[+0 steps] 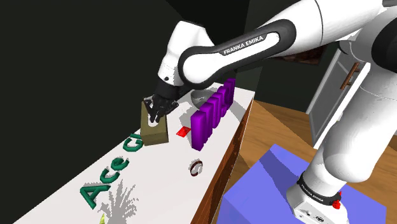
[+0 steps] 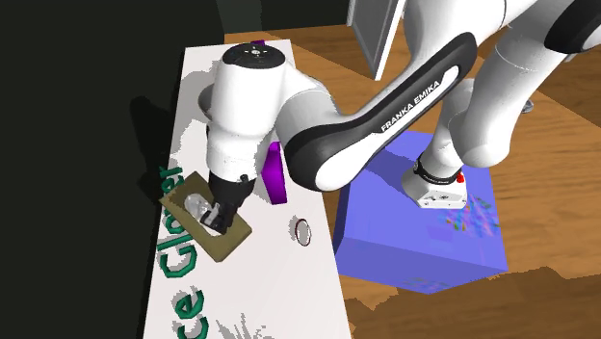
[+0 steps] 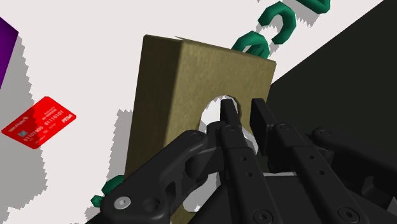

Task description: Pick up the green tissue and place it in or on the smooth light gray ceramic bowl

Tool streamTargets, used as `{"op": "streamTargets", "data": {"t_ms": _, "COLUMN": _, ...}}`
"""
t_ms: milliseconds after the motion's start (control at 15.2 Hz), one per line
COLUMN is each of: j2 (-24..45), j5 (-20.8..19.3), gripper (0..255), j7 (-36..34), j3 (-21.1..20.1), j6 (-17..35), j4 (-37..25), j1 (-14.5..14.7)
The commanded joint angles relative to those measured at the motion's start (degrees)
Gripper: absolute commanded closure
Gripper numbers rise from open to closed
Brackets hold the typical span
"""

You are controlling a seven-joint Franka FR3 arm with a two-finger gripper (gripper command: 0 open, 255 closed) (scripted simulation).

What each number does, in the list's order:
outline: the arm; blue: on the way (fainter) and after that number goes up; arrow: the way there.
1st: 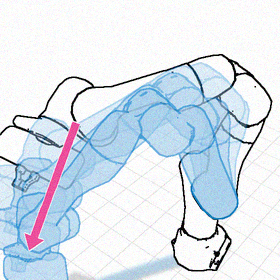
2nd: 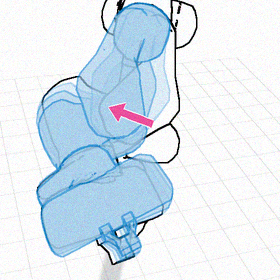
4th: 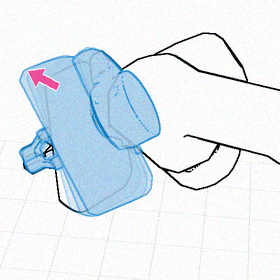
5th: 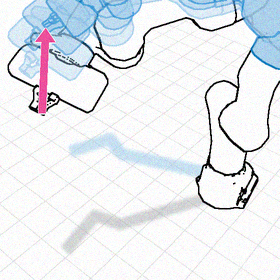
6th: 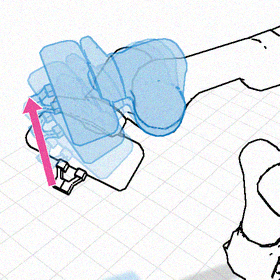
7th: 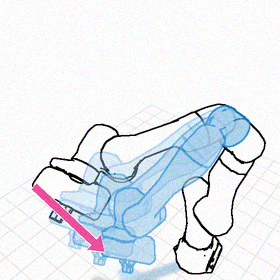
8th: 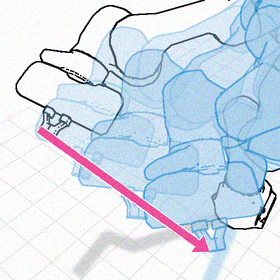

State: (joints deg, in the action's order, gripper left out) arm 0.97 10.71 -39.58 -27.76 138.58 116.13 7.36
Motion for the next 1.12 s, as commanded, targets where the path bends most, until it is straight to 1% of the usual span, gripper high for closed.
{"op": "streamTargets", "data": {"t_ms": 0, "j2": -0.48, "j5": 0.07, "gripper": 255, "j7": -0.08, "j3": 0.08, "j6": -1.67, "j4": -1.21, "j1": -0.09}}
{"op": "streamTargets", "data": {"t_ms": 528, "j2": -1.92, "j5": 0.13, "gripper": 255, "j7": -0.62, "j3": 0.31, "j6": -7.34, "j4": -5.58, "j1": -0.32}}
{"op": "streamTargets", "data": {"t_ms": 792, "j2": -3.52, "j5": 3.26, "gripper": 255, "j7": 6.14, "j3": 3.24, "j6": -9.19, "j4": -4.87, "j1": -2.9}}
{"op": "streamTargets", "data": {"t_ms": 1056, "j2": -4.12, "j5": 5.43, "gripper": 255, "j7": 12.29, "j3": 6.27, "j6": -11.39, "j4": -5.23, "j1": -5.36}}
